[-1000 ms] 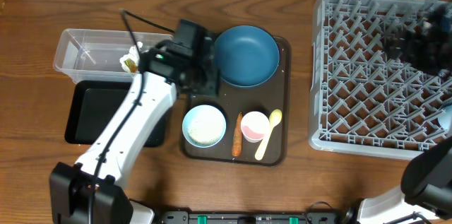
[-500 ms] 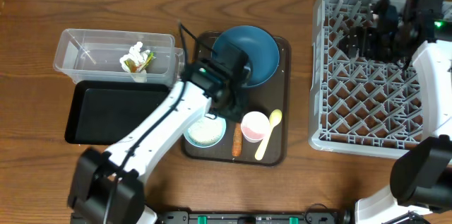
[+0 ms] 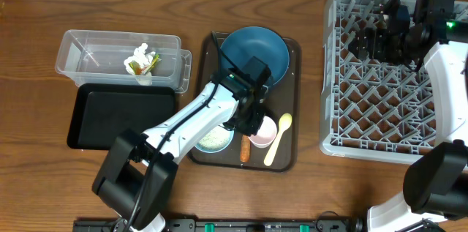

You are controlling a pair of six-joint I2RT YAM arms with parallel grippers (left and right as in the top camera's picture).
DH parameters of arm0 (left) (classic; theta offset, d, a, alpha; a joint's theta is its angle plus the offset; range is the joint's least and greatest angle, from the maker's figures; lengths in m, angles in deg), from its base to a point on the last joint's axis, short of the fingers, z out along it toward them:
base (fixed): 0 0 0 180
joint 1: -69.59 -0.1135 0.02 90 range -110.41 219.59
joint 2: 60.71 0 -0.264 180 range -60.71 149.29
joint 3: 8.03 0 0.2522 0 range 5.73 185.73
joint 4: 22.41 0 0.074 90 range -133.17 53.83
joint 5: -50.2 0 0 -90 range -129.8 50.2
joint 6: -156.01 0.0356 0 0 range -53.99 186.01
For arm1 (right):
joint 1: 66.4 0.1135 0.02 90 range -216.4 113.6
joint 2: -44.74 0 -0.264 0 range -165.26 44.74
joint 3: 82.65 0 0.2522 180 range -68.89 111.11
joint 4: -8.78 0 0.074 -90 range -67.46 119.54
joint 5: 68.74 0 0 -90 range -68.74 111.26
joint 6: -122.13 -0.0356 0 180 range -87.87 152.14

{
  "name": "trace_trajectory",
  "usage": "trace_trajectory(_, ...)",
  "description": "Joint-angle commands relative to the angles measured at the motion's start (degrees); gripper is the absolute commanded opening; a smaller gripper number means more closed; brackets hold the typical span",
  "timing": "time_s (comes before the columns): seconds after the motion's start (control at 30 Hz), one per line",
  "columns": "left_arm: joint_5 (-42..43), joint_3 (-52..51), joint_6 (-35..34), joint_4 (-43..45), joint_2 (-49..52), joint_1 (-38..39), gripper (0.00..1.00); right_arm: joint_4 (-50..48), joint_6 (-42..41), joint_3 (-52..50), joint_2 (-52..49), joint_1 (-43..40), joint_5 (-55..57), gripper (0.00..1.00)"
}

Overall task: Sort waste into correct bins and load items into the dishwasher rack
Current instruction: 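Grasp the pink cup with the left gripper and lift it, then hand the pink cup from the left gripper to the right gripper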

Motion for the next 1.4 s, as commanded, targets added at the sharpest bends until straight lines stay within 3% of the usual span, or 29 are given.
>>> trace_trajectory(0.0,0.2,-0.5,0.6,0.9,0.5,0.1,0.13,-0.1,0.7,-0.1,0.5,0.4,0.2,0.86)
trace_trajectory(0.07,0.2,-0.5,0.5,1.4,0.5,0.1,0.06,-0.1,0.7,-0.1,0.5,0.4,0.2,0.86)
trace_trajectory(0.37,2.4,3.0,0.6,1.0,-3.4,-3.6,0.06,-0.1,0.0,-0.1,0.5,0.4,5.9,0.87)
trace_trajectory(0.5,5.2,4.9,0.5,3.6,-8.1,-9.7,0.06,-0.3,-2.7,-0.1,0.5,0.4,10.6,0.87)
trace_trajectory(0.63,12.5,4.9,-3.3,11.2,-10.7,-18.9,0.06,-1.2,-2.2,-0.1,0.5,0.5,7.5,0.88)
trace_trajectory(0.8,36.6,4.8,-11.2,25.5,-8.4,-29.3,0.06,-1.9,13.7,-0.1,0.4,1.2,-15.8,0.90)
trace_trajectory(1.0,61.3,4.8,-19.1,44.3,-3.1,-33.5,0.06,0.5,38.0,-0.1,0.4,5.5,-42.5,0.98)
trace_trajectory(1.1,66.5,4.8,-19.0,47.1,-1.2,-33.0,0.06,-0.6,44.1,-0.1,0.4,8.8,-45.7,0.96)
trace_trajectory(1.37,74.1,4.8,-17.7,50.0,-0.7,-30.9,0.06,-11.7,45.3,-0.1,0.4,17.0,-45.0,0.89)
